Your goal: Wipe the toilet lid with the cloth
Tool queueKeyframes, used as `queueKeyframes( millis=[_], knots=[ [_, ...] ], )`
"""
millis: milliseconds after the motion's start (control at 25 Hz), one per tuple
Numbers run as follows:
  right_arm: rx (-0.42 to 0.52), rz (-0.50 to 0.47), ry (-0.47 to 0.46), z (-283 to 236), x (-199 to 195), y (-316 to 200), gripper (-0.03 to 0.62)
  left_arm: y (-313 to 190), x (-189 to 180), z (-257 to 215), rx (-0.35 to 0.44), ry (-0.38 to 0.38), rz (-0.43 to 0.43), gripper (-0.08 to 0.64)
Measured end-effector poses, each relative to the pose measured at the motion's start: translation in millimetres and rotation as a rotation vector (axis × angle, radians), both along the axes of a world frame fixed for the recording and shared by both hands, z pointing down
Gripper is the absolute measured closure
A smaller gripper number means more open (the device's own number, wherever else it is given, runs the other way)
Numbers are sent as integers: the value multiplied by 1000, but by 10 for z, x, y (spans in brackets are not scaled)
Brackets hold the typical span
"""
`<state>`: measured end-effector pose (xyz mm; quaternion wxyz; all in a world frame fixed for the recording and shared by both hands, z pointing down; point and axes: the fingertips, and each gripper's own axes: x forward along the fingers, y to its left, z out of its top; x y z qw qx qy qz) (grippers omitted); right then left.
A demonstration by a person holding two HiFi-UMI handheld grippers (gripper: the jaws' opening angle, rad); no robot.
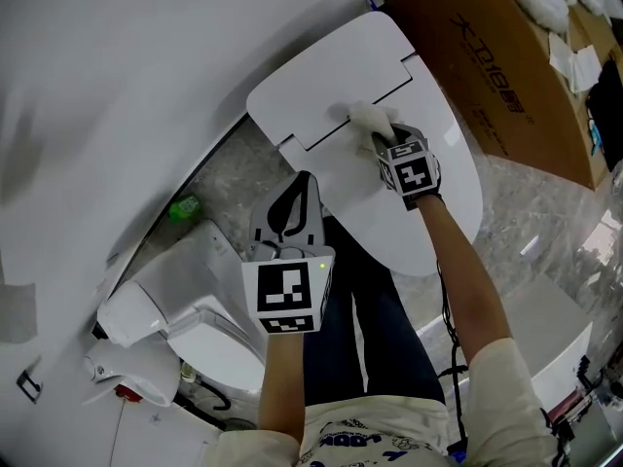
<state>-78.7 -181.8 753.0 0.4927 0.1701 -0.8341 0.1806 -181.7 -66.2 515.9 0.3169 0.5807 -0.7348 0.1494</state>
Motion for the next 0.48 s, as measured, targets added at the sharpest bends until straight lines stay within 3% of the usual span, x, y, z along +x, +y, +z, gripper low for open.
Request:
queueKeyframes(
  millis=[480],
  knots=[
    [7, 58, 12, 20, 749, 334, 472, -46, 392, -24, 10, 3, 85, 555]
  ],
)
